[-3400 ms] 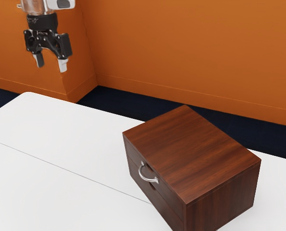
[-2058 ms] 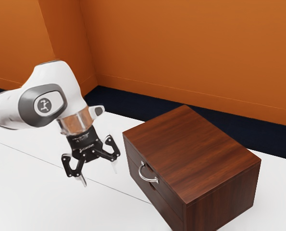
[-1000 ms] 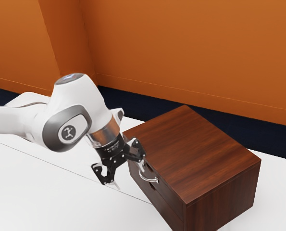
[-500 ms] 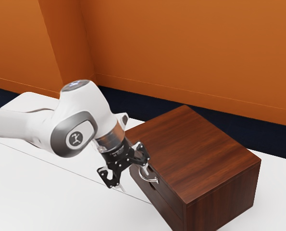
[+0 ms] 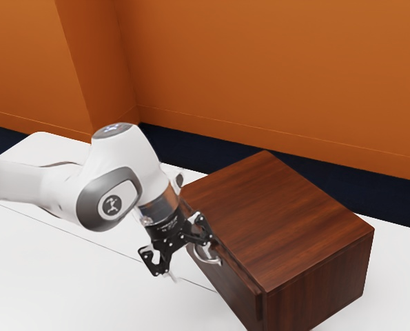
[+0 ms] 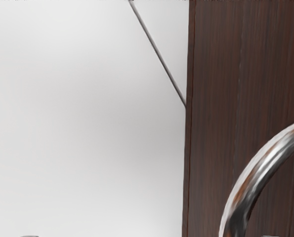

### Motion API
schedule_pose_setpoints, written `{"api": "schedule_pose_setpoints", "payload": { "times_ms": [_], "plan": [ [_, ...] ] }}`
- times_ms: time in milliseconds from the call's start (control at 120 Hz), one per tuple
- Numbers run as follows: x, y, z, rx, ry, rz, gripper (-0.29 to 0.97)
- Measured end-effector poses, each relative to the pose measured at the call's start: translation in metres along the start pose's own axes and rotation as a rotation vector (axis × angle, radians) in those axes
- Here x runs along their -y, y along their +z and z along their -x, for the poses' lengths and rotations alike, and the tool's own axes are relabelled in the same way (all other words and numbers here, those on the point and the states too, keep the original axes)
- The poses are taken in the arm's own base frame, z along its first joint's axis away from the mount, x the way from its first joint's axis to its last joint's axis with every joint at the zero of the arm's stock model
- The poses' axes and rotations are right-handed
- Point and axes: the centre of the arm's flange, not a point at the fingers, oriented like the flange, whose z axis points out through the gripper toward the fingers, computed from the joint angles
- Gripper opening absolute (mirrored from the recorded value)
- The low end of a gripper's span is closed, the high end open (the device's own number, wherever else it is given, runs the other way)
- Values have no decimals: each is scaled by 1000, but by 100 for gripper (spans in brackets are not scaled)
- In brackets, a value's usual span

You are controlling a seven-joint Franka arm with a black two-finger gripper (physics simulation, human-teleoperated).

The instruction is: Pull the drawer handle with one arm to open the drawer

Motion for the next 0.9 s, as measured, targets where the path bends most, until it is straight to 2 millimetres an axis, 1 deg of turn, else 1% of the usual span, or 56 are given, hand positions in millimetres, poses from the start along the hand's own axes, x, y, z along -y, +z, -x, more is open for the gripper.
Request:
{"api": "schedule_pose_setpoints", "payload": {
  "times_ms": [133, 383, 567, 900],
  "plan": [
    [7, -2, -7, -21, 6, -12, 55],
    [15, -9, -4, -33, 27, -56, 55],
    [32, -8, -1, -33, 22, -91, 55],
    [61, -16, 2, -48, 7, -104, 55]
  ]
}}
